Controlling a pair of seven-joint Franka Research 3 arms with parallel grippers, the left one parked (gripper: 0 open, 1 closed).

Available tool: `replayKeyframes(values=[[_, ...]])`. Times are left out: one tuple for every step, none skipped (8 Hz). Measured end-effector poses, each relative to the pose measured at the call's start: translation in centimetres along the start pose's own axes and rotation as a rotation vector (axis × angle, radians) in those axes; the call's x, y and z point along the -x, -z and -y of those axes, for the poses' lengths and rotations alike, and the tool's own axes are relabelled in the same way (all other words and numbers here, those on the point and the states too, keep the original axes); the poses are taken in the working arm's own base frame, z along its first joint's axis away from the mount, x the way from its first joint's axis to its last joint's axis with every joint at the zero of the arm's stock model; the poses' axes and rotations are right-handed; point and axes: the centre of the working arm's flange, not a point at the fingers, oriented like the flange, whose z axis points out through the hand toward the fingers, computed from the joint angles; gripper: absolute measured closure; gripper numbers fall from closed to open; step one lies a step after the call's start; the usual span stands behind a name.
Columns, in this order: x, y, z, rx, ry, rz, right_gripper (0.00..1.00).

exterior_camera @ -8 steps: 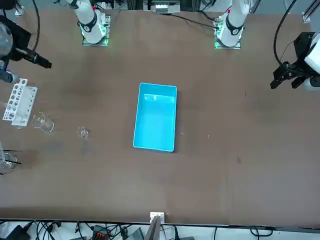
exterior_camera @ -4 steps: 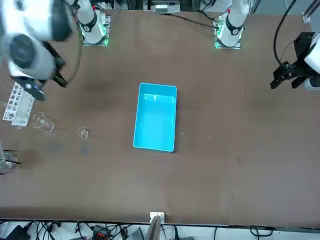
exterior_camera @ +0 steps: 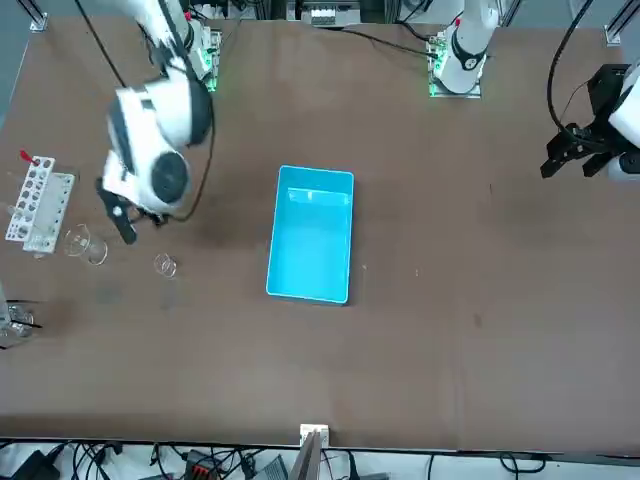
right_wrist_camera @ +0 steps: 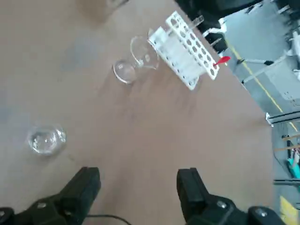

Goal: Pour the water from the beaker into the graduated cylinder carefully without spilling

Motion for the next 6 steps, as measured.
replayKeyframes(values=[[2.6,-1.1,2.4,0.002,-0.063,-0.063,0.00],[4.8,-1.8,4.3,-0.013,-0.127,-0.128,0.00],[6.4,-2.4,5.7,-0.033,-0.185,-0.199,0.00],[7.5,-3.2,7.0,-0.052,-0.232,-0.271,0.00],[8.6,-4.2,8.5,-0.072,-0.274,-0.335,0.00],[9.6,-5.3,10.3,-0.091,-0.314,-0.378,0.00]])
